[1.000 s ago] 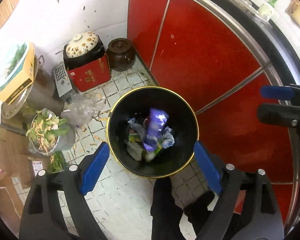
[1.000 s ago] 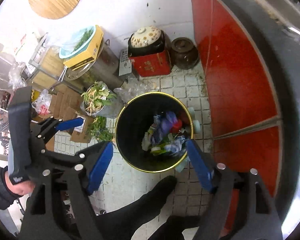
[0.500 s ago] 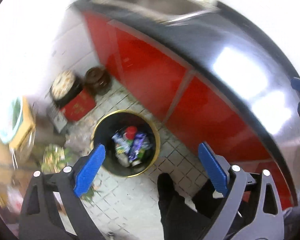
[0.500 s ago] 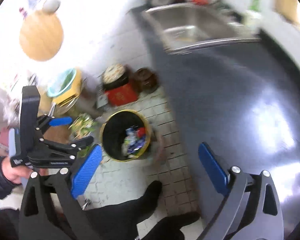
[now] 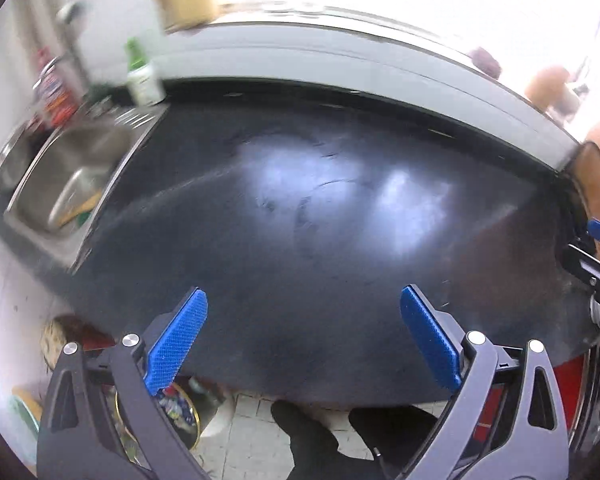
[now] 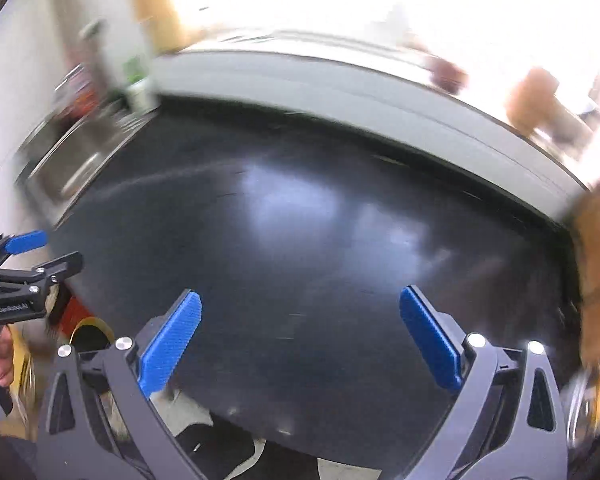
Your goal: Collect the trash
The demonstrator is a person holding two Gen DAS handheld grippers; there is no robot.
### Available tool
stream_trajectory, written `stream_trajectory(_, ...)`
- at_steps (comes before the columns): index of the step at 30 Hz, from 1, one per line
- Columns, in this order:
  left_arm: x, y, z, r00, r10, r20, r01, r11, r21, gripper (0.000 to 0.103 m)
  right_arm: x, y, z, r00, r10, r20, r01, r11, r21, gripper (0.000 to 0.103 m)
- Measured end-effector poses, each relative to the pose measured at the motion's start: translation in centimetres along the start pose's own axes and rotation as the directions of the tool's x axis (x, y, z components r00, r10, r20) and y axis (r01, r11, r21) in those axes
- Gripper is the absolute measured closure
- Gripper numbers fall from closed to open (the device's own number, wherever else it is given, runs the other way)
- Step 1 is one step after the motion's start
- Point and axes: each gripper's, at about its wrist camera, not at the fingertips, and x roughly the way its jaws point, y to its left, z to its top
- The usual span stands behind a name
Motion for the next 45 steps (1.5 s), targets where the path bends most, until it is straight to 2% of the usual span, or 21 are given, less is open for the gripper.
stream_trajectory(3, 1.1, -3.0, 1.4, 0.999, -0.014, -0.036, 0.015, 0.999, 0.032, 0.009, -0.7, -4.3, -0.6, 0.998, -0.063, 0.006, 0.062, 0.994, 0.095, 0.007)
stream_trajectory(7, 2.4, -5.8, 2.4, 0.996, -0.015, -0.084, 0.020, 0.998, 0.062, 0.009, -1.4, -8.1, -1.6, 0.994, -0.105, 0.005, 0.102, 0.976, 0.195, 0.007)
stream_trajectory(15, 2.9, -8.5, 2.9, 0.996, 0.013, -0.083, -0.005, 0.995, 0.104, 0.009, -0.4, -11.6, -2.5, 0.995, -0.100, -0.022, 0.102, 0.955, 0.278, 0.007)
stream_trajectory(45, 2.7, -8.4, 2.8, 0.996, 0.038, -0.077, -0.031, 0.995, 0.091, 0.009, 0.4, -11.9, -2.5, 0.997, -0.062, -0.051, 0.074, 0.959, 0.273, 0.007)
